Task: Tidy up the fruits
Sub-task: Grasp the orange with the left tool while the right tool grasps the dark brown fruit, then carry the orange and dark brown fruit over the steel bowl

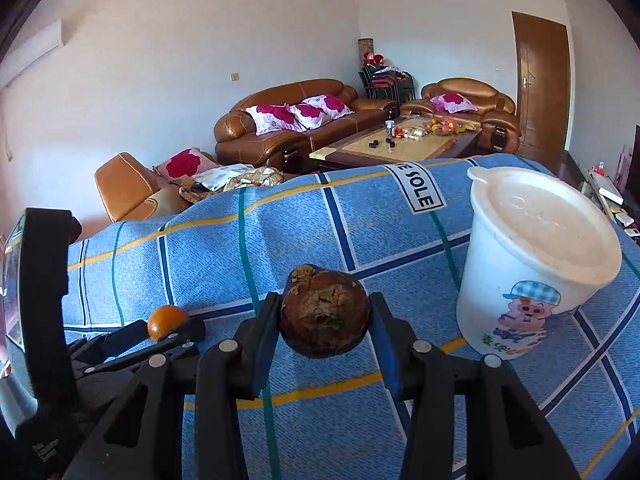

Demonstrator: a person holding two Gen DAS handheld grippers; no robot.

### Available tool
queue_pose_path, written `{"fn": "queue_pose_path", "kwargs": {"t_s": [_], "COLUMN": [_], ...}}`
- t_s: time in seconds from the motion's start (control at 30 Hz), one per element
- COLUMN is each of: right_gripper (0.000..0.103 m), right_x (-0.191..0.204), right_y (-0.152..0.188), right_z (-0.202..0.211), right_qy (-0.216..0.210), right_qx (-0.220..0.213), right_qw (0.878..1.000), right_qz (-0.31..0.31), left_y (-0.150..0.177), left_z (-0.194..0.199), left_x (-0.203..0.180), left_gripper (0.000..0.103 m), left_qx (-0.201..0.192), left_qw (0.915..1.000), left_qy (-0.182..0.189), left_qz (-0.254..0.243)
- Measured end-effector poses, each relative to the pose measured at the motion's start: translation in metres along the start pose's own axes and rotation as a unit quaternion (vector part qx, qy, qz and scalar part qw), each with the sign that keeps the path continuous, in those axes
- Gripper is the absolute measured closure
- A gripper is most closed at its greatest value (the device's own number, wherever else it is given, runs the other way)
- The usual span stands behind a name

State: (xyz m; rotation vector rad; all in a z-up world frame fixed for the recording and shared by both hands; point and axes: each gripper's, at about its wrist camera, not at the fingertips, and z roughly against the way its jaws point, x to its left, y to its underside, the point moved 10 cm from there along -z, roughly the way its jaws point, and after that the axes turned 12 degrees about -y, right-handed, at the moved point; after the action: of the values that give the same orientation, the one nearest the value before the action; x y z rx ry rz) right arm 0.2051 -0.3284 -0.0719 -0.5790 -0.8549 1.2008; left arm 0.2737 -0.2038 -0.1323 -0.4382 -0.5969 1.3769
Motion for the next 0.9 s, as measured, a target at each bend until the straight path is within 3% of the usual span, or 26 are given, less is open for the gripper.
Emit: {"fn": "queue_pose_path", "kwargs": {"t_s": [0.07, 0.27, 0.53, 0.9], "right_gripper": [0.057, 0.057, 0.057, 0.057], "right_x": [0.001, 0.002, 0.020, 0.046], "right_y": [0.000, -0.002, -0.009, -0.008], "right_z": [-0.002, -0.001, 0.014, 0.045], "right_qy": [0.001, 0.006, 0.015, 0.021], "right_qx": [-0.001, -0.011, -0.060, -0.115], "right_qw": [1.000, 1.000, 0.997, 0.987], "right_qz": [0.002, 0.005, 0.048, 0.107], "left_y": [0.000, -0.001, 0.005, 0.032], "left_z": [0.003, 0.016, 0.072, 0.111], "left_x": [-0.008, -0.004, 0.028, 0.091], "left_gripper": [0.057, 0.057, 0.057, 0.057], "left_qx": [-0.005, -0.022, -0.133, -0.187], "left_qw": [0.9999, 0.9995, 0.9910, 0.9803], "left_qy": [0.001, 0.021, -0.018, -0.052], "left_qz": [-0.016, -0.004, 0.008, 0.036]}}
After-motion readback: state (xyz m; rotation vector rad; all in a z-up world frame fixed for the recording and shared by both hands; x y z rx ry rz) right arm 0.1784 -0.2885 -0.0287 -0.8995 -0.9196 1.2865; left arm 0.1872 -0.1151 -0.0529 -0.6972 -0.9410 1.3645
